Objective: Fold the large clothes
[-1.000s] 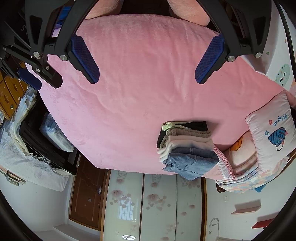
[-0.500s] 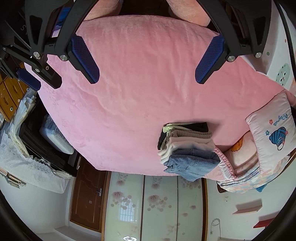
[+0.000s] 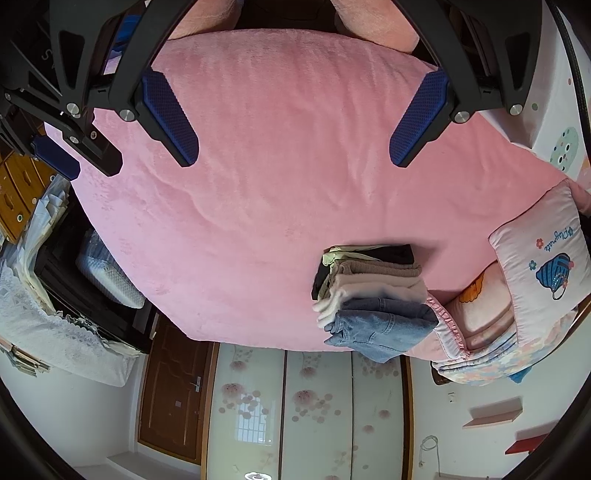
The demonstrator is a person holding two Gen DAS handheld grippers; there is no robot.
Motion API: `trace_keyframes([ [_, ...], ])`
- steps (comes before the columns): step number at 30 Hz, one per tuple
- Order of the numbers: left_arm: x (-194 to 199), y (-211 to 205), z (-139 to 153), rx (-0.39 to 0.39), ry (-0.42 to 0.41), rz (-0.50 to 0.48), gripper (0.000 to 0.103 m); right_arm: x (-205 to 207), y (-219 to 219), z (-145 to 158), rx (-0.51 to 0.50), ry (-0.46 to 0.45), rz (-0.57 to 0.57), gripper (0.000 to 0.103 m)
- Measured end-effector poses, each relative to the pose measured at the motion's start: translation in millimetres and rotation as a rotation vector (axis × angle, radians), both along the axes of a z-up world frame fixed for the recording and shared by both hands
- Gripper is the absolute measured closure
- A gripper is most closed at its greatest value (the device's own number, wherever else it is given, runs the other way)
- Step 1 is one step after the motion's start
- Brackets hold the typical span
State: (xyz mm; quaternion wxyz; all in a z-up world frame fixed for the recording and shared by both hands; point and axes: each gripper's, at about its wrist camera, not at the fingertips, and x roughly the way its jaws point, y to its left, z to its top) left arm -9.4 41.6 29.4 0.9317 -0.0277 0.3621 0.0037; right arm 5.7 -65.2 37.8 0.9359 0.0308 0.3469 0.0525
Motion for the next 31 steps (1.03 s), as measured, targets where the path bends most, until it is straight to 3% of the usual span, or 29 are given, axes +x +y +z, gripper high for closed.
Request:
trace_keyframes([
  [31,3.3,3.6,-7.7,-0.002,0.032,-0.003,0.001,0.5,-2.2,-3.3,0.0,0.007,-0.001,0.04],
])
